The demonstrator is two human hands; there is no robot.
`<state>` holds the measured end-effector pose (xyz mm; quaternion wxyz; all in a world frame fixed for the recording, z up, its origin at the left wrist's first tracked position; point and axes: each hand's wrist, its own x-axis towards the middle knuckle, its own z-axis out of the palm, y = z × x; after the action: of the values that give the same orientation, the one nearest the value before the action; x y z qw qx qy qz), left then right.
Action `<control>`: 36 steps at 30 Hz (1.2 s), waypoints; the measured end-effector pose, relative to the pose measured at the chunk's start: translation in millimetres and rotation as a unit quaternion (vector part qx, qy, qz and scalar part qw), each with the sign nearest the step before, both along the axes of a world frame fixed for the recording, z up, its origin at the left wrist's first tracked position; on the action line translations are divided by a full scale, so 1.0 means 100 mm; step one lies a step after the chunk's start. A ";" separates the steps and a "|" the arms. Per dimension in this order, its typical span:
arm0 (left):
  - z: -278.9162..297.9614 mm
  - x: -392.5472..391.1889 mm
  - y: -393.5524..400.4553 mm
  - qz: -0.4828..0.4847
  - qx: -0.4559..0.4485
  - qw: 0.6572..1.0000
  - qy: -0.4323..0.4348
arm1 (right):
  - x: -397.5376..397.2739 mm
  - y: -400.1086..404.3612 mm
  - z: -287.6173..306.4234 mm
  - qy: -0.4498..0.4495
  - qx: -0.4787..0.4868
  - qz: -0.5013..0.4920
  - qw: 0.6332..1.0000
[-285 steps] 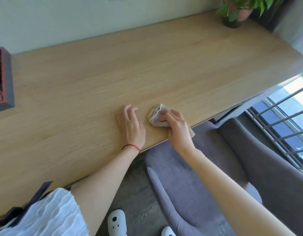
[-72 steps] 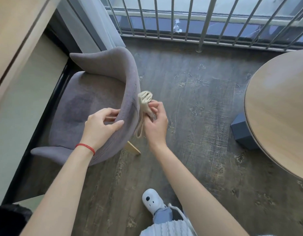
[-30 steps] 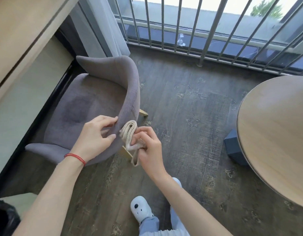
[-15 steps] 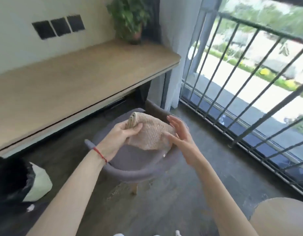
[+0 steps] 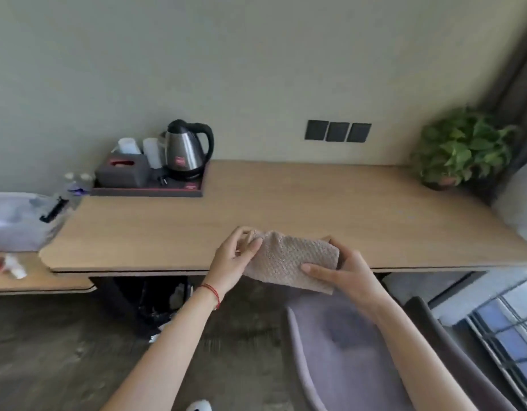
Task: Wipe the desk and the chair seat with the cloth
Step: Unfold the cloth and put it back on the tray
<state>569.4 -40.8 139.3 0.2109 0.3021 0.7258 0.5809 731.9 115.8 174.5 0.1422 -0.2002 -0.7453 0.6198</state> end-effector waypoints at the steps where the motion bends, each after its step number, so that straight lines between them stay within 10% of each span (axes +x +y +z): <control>1: -0.04 -0.26 -0.07 0.023 -0.001 1.000 0.000 | -0.31 -0.03 0.02 0.002 0.041 -0.008 0.999; 6: -0.07 -1.34 -0.39 0.105 0.042 0.993 -0.013 | -1.65 -0.13 0.06 0.005 0.205 -0.024 0.978; 11: -0.08 -2.18 -0.39 0.123 0.121 0.972 -0.157 | -2.61 -0.11 -0.16 -0.027 0.166 0.000 0.986; 23: -0.62 -3.81 -0.01 0.166 -0.080 0.964 -0.192 | -4.49 0.34 -0.95 -0.120 0.064 0.000 0.991; 36: -1.22 -5.06 0.38 0.158 -0.300 0.940 0.036 | -5.89 0.43 -1.70 -0.216 0.171 -0.006 0.961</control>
<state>63.8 -3.2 17.0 0.1715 0.1270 0.9117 0.3512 142.7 159.1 4.6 0.0136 -0.3064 -0.8522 0.4239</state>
